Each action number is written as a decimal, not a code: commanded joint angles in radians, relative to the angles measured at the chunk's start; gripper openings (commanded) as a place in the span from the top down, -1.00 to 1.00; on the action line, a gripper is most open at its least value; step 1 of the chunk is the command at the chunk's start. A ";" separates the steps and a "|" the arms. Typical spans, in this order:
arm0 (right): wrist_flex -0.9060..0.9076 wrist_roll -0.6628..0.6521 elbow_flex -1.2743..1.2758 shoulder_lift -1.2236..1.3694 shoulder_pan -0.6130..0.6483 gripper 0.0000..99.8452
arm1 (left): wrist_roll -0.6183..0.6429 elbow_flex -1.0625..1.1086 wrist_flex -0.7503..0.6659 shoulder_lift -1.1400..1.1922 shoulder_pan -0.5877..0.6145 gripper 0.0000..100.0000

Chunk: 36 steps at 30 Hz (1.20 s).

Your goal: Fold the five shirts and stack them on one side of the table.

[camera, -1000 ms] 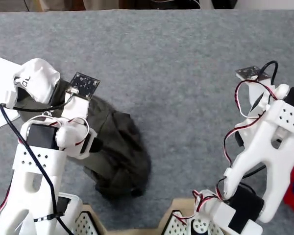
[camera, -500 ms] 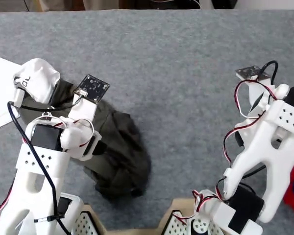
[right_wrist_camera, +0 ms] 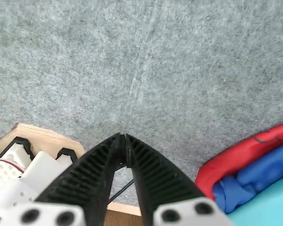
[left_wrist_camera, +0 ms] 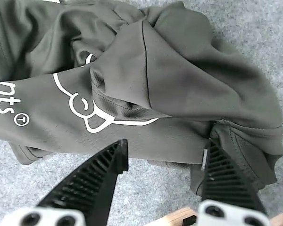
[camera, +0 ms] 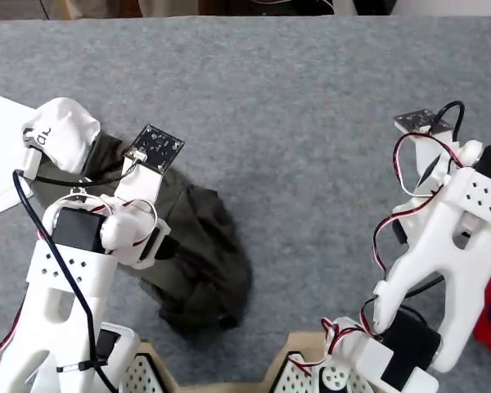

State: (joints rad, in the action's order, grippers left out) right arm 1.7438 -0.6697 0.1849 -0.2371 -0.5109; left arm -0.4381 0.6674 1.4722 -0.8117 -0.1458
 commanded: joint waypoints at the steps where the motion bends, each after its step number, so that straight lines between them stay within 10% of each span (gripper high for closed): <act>1: -0.038 -0.009 -0.005 -0.047 0.012 0.99 | -0.002 -0.012 -0.026 -0.010 -0.005 0.49; 14: -0.031 -0.009 -0.070 -0.041 0.231 0.98 | 0.060 -0.158 -0.026 -0.007 0.044 0.48; 25: 0.015 0.192 -0.162 -0.002 0.848 0.72 | 0.210 -0.339 0.058 0.374 0.535 0.40; 36: 0.023 0.463 -0.443 0.429 1.356 0.35 | 0.212 -0.453 -0.069 0.780 0.589 0.40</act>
State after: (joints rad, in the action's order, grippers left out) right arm 1.7561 -0.2463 -0.1358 0.0990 0.7549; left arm -0.2340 0.2639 1.4477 -0.1013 0.4342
